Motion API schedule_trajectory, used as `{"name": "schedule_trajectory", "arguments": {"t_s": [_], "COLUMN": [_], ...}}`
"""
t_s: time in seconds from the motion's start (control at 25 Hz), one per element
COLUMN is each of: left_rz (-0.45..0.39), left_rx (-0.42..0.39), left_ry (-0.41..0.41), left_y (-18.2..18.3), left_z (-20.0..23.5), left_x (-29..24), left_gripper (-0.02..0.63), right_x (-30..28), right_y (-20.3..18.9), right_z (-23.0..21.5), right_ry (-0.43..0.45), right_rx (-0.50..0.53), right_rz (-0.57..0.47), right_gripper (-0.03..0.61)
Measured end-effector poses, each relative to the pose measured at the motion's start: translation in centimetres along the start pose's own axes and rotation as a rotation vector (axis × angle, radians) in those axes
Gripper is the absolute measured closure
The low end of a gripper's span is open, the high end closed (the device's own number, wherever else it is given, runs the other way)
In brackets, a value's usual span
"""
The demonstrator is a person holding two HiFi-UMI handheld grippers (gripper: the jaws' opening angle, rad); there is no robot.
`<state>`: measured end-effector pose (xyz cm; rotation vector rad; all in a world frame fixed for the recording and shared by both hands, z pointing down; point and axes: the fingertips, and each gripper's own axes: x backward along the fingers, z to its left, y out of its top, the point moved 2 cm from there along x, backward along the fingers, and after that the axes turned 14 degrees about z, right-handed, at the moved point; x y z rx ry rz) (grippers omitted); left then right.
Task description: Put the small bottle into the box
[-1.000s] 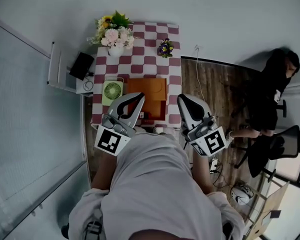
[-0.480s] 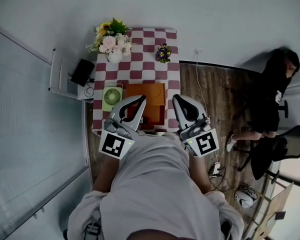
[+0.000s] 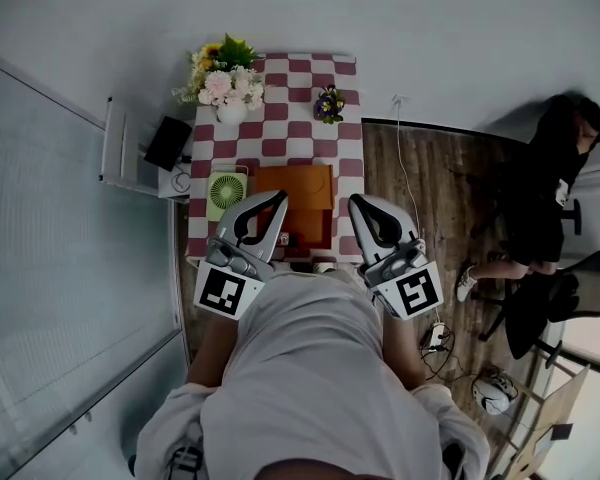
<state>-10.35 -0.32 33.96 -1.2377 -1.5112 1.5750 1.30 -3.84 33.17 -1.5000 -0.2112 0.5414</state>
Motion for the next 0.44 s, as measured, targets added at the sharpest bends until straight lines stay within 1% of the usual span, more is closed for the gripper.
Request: {"name": "schedule_trajectory", "arguments": {"t_s": [0.2, 0.44], "left_rz": [0.021, 0.032], "left_rx": [-0.011, -0.016], "left_ry": [-0.007, -0.011], "left_y": [-0.4, -1.2], "left_z": [-0.4, -0.8], "left_x": [0.1, 0.2], "left_gripper": [0.614, 0.614], "right_x": [0.0, 0.1], "right_y": [-0.2, -0.8], "right_z": [-0.2, -0.2], "right_ry": [0.003, 0.004], "right_rx": [-0.022, 0.0], "right_rz": [0.003, 0.016], "right_gripper": [0.578, 0.578]}}
